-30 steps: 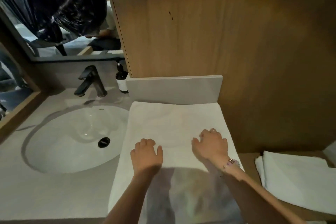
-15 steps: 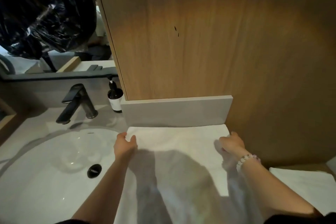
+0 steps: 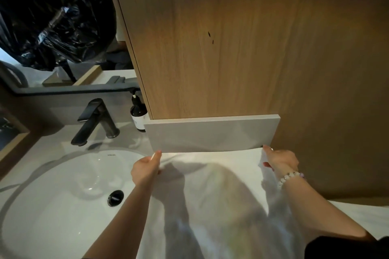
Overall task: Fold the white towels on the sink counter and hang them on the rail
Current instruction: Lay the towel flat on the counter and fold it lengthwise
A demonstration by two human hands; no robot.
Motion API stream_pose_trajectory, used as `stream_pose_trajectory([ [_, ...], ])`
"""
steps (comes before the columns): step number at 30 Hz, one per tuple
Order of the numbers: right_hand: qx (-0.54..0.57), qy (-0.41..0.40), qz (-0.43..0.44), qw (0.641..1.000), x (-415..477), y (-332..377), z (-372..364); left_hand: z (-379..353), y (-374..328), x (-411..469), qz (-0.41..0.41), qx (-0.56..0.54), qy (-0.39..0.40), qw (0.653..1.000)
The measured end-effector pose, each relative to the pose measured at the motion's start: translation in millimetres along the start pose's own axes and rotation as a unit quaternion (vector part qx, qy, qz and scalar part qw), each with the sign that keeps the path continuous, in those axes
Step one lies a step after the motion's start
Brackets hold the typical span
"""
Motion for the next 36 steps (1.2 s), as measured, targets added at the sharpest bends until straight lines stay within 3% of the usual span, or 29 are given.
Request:
stream_pose_trajectory([
  [5,0.017,-0.02,0.023,0.999,4.0,-11.6,-3.3,6.5,7.9,-4.9,-0.05,-0.008,-0.01,0.999],
  [10,0.141,-0.054,0.015,0.988,-3.6,-16.8,3.9,7.7,4.4,-11.0,-0.039,-0.09,-0.016,0.995],
  [14,0.222,-0.033,0.018,0.974,-11.3,-14.4,7.7,9.3,-4.7,-12.3,-0.02,-0.164,0.009,0.986],
  [23,0.38,0.02,-0.013,0.925,-26.0,10.4,25.0,23.0,-29.7,-17.2,-0.035,-0.165,-0.021,0.985],
  [31,0.326,-0.007,0.02,0.945,-31.8,4.8,36.0,38.6,-30.7,-10.3,-0.066,-0.182,-0.03,0.981],
  [36,0.347,0.026,0.007,0.937,-42.9,-14.4,43.1,47.3,-13.1,-22.4,-0.03,-0.216,0.017,0.976],
])
Point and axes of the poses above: each hand's wrist, its own x-axis towards the middle knuckle, its own z-axis out of the back of the hand, y = z × x, the point moved 2 cm from there along x, towards the middle knuckle, and after that the axes turned 9 degrees about -y, right-handed, at the moved point
